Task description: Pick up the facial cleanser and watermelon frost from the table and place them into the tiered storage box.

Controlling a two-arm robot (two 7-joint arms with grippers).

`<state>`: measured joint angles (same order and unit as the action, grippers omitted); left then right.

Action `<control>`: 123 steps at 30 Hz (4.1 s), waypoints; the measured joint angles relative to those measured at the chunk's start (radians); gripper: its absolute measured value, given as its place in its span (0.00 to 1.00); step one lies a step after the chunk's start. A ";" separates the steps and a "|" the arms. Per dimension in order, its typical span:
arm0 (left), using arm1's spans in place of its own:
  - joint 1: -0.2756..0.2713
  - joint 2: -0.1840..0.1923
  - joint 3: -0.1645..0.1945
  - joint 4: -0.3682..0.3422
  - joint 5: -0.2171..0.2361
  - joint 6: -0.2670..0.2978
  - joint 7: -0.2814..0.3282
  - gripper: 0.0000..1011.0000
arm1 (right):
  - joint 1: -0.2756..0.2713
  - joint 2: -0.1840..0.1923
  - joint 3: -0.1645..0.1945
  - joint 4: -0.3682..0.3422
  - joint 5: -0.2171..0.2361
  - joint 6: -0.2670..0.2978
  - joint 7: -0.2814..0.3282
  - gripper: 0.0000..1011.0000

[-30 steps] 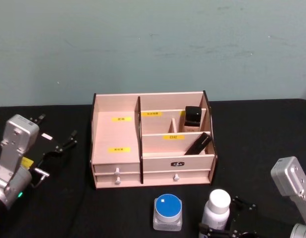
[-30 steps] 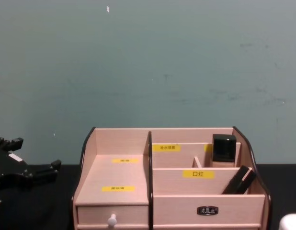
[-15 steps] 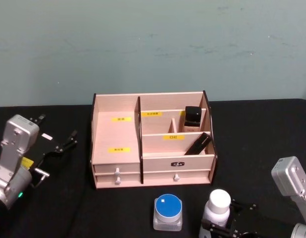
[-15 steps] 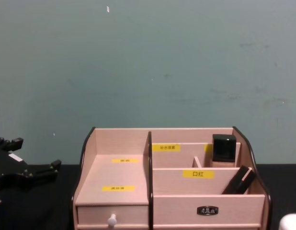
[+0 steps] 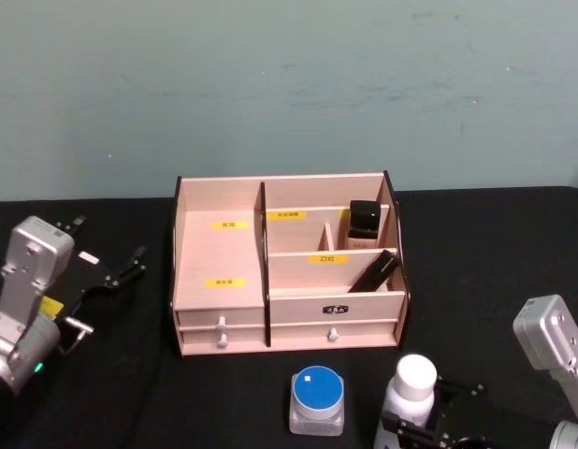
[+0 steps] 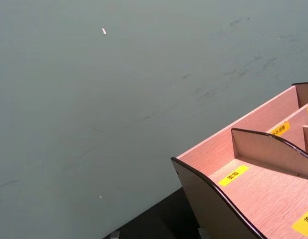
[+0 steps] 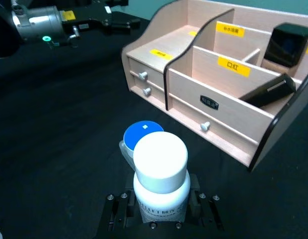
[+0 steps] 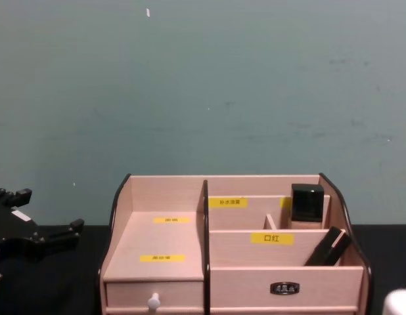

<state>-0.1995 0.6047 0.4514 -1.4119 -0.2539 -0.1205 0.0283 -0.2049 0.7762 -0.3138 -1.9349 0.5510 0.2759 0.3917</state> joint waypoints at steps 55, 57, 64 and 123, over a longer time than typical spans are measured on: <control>0.000 0.000 0.000 0.000 0.000 0.000 0.000 1.00 | 0.667 -0.356 -0.172 0.453 -0.117 -0.088 0.081 0.61; 0.000 0.000 0.000 0.000 0.000 0.000 0.000 1.00 | 0.674 -0.362 -0.178 0.468 -0.122 -0.096 0.085 0.61; 0.000 0.000 0.000 0.000 0.000 0.000 0.000 1.00 | 0.700 -0.381 -0.194 0.528 -0.141 -0.113 0.092 0.61; 0.000 0.000 0.000 0.000 0.000 0.000 0.000 1.00 | 0.752 -0.451 -0.212 0.710 -0.193 -0.167 0.139 0.74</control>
<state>-0.1995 0.6047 0.4514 -1.4120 -0.2539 -0.1205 0.0283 0.5473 0.3252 -0.5254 -1.2247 0.3578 0.1091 0.5309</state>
